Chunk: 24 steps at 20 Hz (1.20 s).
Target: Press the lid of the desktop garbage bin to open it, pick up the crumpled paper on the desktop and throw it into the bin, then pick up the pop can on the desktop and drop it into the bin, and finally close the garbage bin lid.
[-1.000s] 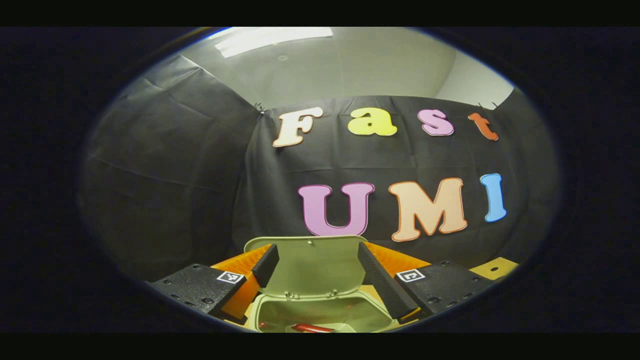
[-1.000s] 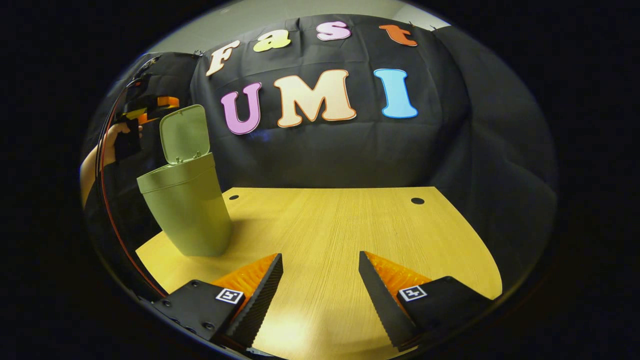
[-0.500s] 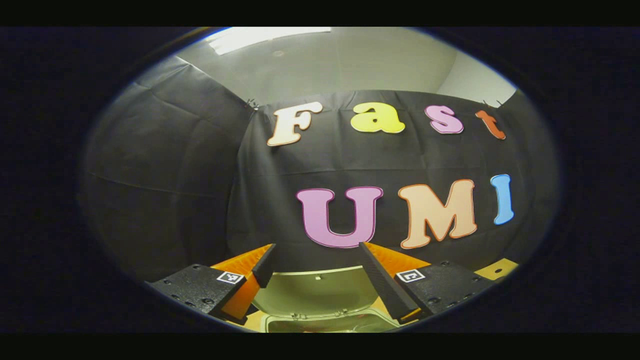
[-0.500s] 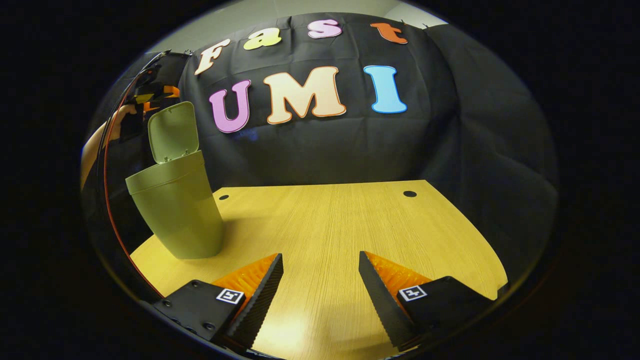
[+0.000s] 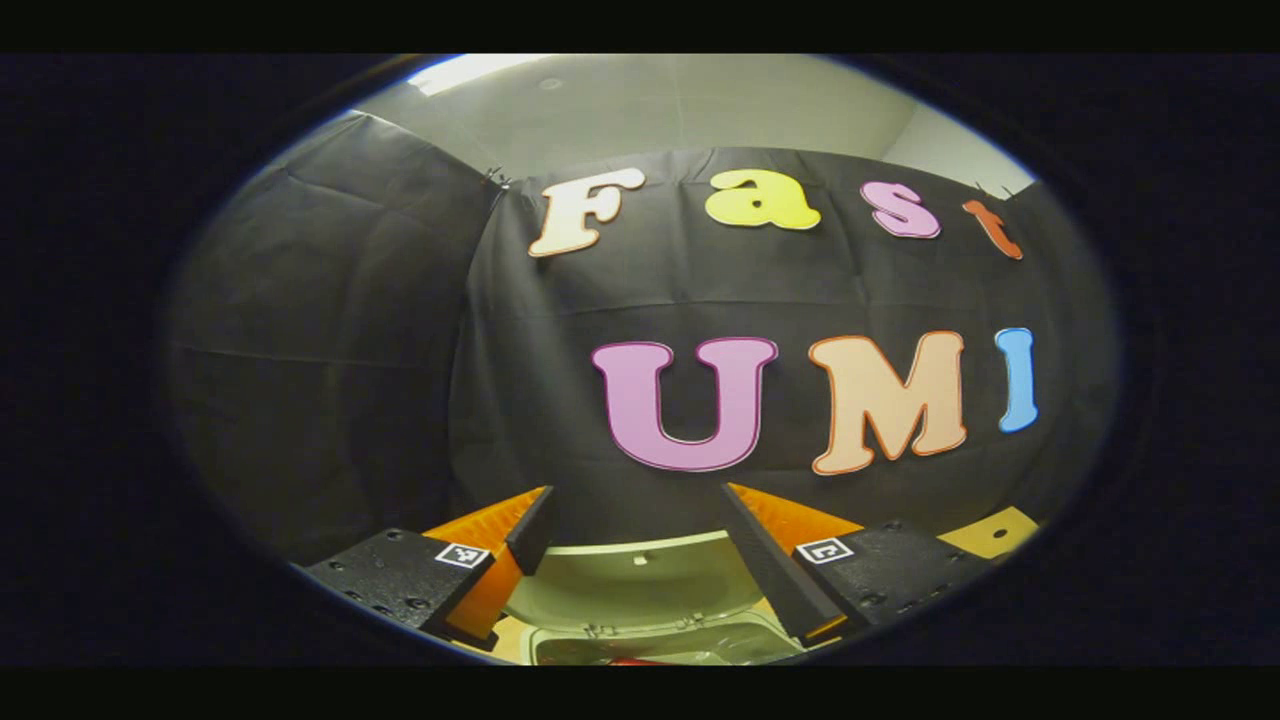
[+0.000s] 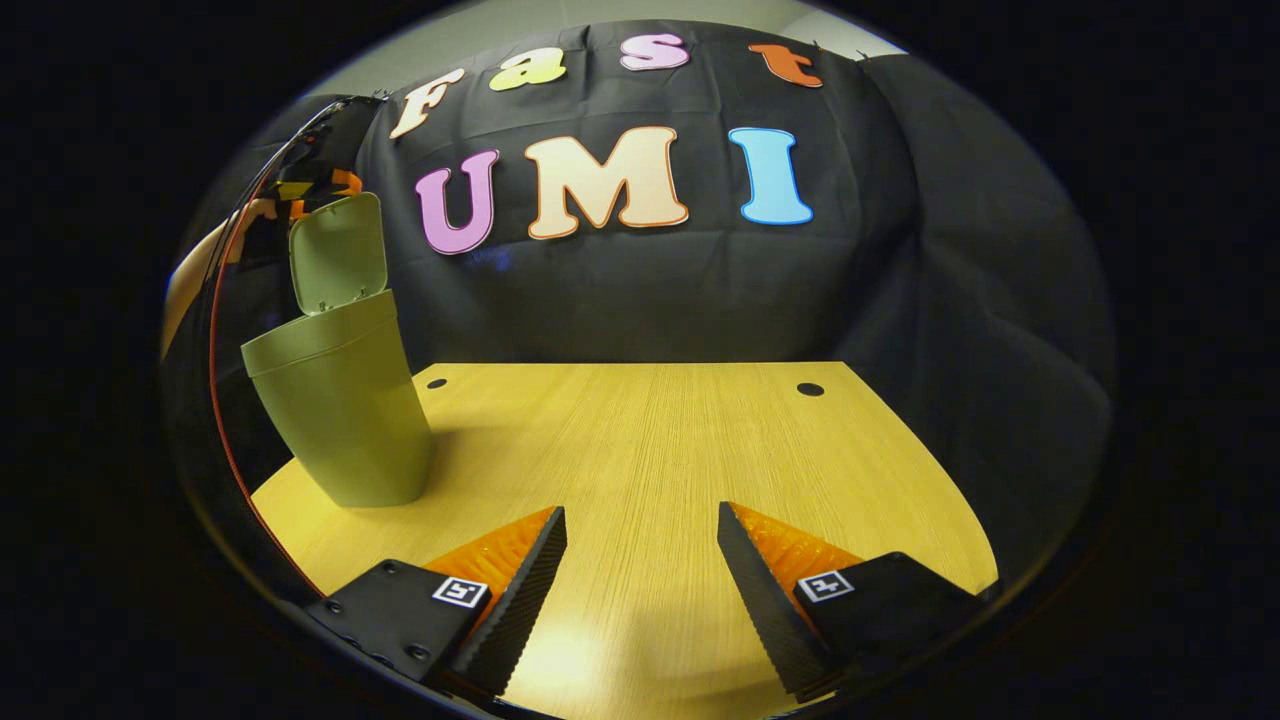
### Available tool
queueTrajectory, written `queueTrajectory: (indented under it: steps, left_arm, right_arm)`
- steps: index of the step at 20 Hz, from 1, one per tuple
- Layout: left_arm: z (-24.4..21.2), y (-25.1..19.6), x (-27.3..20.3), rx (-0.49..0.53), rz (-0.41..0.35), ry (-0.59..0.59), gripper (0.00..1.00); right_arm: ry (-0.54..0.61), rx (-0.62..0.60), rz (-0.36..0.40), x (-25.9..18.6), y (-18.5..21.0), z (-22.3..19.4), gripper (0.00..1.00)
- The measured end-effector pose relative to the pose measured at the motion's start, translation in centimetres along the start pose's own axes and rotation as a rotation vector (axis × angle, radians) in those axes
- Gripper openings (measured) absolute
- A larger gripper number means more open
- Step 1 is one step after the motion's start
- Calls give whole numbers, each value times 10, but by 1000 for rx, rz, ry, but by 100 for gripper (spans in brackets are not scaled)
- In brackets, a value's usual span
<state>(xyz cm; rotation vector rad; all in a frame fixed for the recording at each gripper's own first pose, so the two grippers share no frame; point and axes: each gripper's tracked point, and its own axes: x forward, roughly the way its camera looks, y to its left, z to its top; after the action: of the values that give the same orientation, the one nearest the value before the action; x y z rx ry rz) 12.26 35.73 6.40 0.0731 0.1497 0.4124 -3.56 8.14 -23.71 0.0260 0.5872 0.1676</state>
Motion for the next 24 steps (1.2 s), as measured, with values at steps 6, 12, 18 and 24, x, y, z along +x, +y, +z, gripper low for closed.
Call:
queueTrajectory:
  steps: [6,12,18,24]
  left_arm:
    - [-9,-8,-35,-20,-5,39,96]
    - [-28,-12,-73,-41,0,85,96]
    - [-58,-19,-108,-57,1,125,96]
    - [-113,-35,-132,-93,-18,227,93]
  right_arm:
    - [6,-24,49,3,-3,2,96]
    - [6,-46,104,-1,-2,2,96]
    - [1,-70,143,-5,1,7,96]
    - [3,-80,170,-5,9,7,96]
